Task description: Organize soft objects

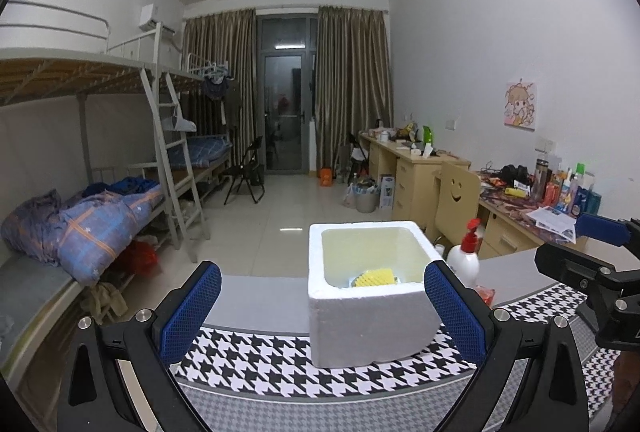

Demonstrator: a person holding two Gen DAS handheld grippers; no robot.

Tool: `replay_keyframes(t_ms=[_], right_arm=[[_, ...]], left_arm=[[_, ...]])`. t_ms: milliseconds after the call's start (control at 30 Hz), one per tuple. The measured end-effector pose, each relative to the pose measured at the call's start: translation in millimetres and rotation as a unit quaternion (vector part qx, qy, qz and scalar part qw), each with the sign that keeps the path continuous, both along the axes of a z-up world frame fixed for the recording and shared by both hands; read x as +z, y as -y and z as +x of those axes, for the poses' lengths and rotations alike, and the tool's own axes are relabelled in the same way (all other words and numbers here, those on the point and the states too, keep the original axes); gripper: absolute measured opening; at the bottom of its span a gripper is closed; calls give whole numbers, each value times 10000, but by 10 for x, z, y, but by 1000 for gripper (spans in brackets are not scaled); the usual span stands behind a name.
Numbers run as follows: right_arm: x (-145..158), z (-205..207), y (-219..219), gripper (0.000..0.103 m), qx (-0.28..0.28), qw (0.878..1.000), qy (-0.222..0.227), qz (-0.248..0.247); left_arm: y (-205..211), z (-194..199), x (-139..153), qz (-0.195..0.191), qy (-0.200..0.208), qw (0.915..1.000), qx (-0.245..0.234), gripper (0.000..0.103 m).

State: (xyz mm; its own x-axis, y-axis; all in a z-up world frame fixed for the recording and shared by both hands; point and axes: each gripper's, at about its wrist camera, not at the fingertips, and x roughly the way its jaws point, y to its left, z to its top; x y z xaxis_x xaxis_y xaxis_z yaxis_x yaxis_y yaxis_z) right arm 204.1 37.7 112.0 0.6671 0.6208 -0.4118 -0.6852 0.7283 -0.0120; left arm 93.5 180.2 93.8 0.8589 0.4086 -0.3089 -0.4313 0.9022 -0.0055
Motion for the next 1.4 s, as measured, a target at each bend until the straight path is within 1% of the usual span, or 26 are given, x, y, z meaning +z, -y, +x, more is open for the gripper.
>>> replay_keyframes(t_ms=[267, 467, 700, 1000, 1200, 1400], right_arm=[[47, -313, 289, 95, -13, 9997, 155, 205], [40, -490, 420, 97, 11, 9993, 266, 251], [37, -704, 583, 97, 25, 9990, 281, 339], [-81, -902, 761, 97, -57, 9980, 407, 473], [-185, -964, 864, 97, -61, 9974, 404, 590], [-268, -995, 928, 97, -82, 9966, 448, 682]], left_arm=[[270, -318, 81, 120, 135, 9998, -73, 102], [436, -494, 137, 226, 252, 9994, -33, 102], [558, -730, 182, 206, 506, 9984, -128, 102], [727, -876, 15, 410, 508, 9977, -204, 102], [847, -966, -91, 627, 596, 9962, -46, 102], [929, -1030, -142, 584, 602, 9964, -160, 102]])
